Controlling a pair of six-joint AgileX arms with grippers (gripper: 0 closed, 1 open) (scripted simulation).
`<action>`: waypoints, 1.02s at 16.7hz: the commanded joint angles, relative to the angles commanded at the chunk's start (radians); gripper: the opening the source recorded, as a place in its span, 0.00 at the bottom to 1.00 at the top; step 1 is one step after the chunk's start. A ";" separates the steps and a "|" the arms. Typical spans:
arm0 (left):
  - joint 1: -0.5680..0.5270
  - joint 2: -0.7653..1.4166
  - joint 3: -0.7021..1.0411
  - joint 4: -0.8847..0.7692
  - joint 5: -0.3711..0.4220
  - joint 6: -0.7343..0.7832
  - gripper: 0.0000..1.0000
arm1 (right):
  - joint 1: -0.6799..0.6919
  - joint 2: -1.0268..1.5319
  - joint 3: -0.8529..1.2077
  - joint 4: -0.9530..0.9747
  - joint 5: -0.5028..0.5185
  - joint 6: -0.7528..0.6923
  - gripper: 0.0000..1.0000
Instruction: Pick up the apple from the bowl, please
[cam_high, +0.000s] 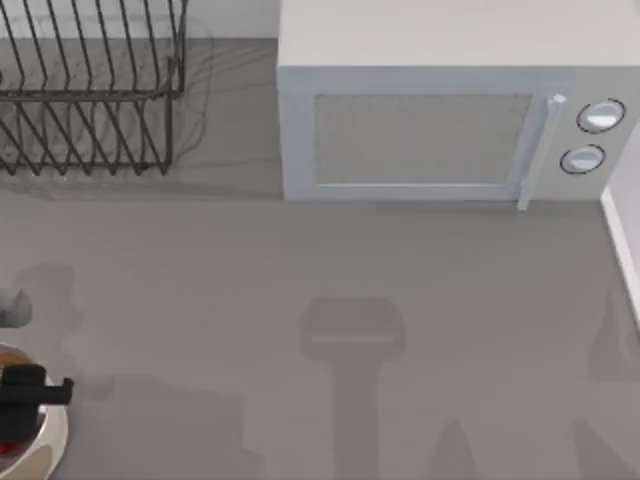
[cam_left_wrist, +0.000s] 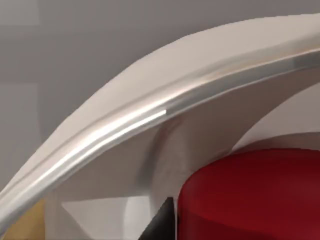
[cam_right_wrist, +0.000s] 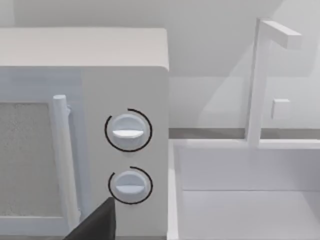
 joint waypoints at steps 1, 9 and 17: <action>0.000 0.000 0.000 0.000 0.000 0.000 1.00 | 0.000 0.000 0.000 0.000 0.000 0.000 1.00; 0.000 0.000 0.000 0.000 0.000 0.000 0.47 | 0.000 0.000 0.000 0.000 0.000 0.000 1.00; 0.000 0.000 0.000 0.000 0.000 0.000 0.00 | 0.000 0.000 0.000 0.000 0.000 0.000 1.00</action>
